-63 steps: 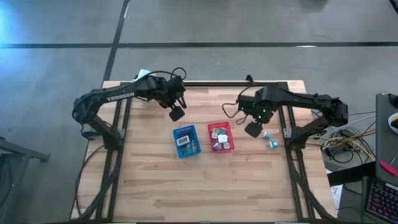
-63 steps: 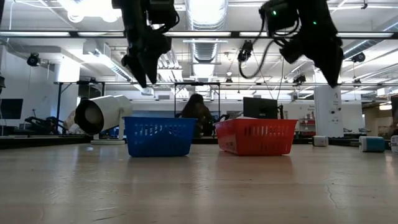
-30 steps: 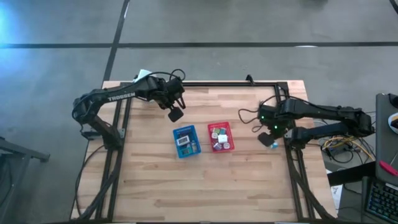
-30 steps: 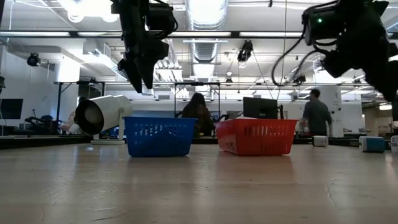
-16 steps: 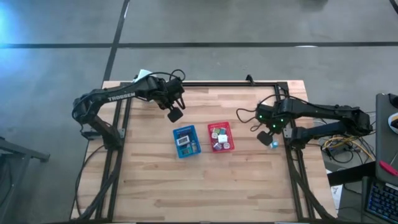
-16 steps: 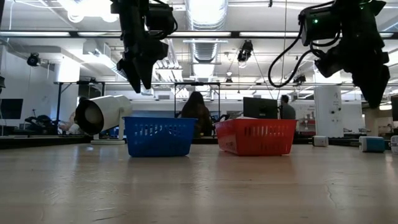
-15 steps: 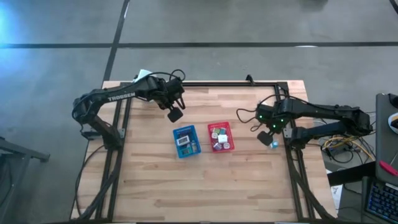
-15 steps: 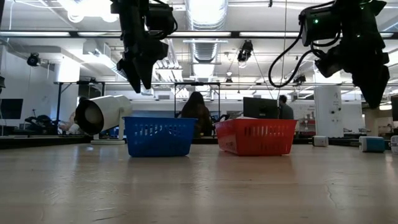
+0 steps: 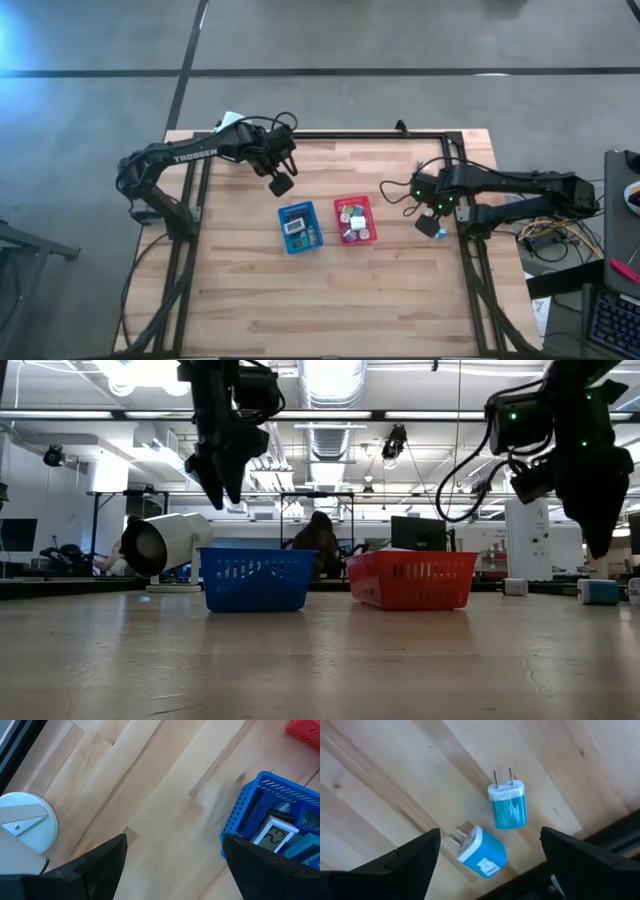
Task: Pick & Place Office items
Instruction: Put the top blue charger adapter into the red bin
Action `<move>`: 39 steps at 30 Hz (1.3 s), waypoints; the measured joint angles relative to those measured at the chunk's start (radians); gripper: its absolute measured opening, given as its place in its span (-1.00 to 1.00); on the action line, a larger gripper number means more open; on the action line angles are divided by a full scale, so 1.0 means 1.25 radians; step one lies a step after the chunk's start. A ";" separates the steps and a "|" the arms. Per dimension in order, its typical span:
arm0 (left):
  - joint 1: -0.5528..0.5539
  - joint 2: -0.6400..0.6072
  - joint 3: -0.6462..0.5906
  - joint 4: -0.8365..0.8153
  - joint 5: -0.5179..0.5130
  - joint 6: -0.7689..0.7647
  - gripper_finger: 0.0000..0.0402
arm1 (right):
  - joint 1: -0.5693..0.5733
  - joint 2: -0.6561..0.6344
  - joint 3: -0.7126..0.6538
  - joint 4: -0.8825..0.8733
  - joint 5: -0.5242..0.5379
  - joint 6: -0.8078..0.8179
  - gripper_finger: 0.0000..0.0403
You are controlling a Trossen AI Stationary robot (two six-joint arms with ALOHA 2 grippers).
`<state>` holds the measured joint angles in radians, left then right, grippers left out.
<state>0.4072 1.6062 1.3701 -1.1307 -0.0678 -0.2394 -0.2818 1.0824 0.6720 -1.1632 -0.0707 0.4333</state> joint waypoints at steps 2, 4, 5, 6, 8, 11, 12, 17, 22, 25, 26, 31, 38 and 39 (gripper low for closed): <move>0.000 0.000 0.000 -0.005 0.000 -0.002 0.66 | 0.000 0.000 -0.020 0.019 0.000 -0.003 0.69; 0.000 0.000 0.000 -0.012 0.000 -0.003 0.66 | 0.000 0.000 -0.035 0.041 0.004 -0.009 0.69; 0.000 0.000 0.000 -0.015 0.000 -0.003 0.66 | 0.000 0.001 -0.040 0.047 0.012 -0.011 0.69; 0.000 0.000 0.000 -0.018 0.000 -0.004 0.66 | 0.000 0.003 -0.043 0.049 0.017 -0.012 0.69; 0.000 0.000 0.000 -0.022 0.000 -0.012 0.66 | -0.001 0.012 -0.043 0.052 0.018 -0.012 0.69; 0.000 0.000 0.000 -0.022 0.000 -0.021 0.66 | -0.001 0.029 -0.043 0.051 0.018 -0.011 0.69; 0.000 0.000 0.000 -0.022 0.000 -0.022 0.66 | -0.001 0.037 -0.044 0.052 0.018 -0.010 0.68; 0.000 -0.001 0.000 -0.025 0.000 -0.024 0.66 | -0.001 0.081 -0.044 0.054 0.020 -0.008 0.63; 0.000 -0.001 0.000 -0.028 0.000 -0.024 0.66 | -0.001 0.126 -0.044 0.054 0.021 -0.006 0.62; 0.000 -0.001 0.000 -0.035 0.000 -0.024 0.66 | -0.001 0.147 -0.044 0.054 0.020 -0.006 0.62; 0.000 -0.001 0.000 -0.037 0.000 -0.023 0.66 | -0.001 0.152 -0.044 0.054 0.020 -0.006 0.62; 0.000 -0.001 0.000 -0.043 0.000 -0.022 0.66 | -0.001 0.170 -0.044 0.055 0.020 -0.004 0.62; 0.000 -0.001 0.000 -0.045 0.000 -0.021 0.66 | -0.001 0.174 -0.044 0.065 0.019 0.009 0.62; 0.000 -0.001 0.000 -0.045 0.000 -0.021 0.66 | -0.001 0.174 -0.044 0.069 0.019 0.010 0.62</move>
<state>0.4068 1.6054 1.3701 -1.1873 -0.0677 -0.2661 -0.2825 1.2999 0.6167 -1.0772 -0.0475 0.4454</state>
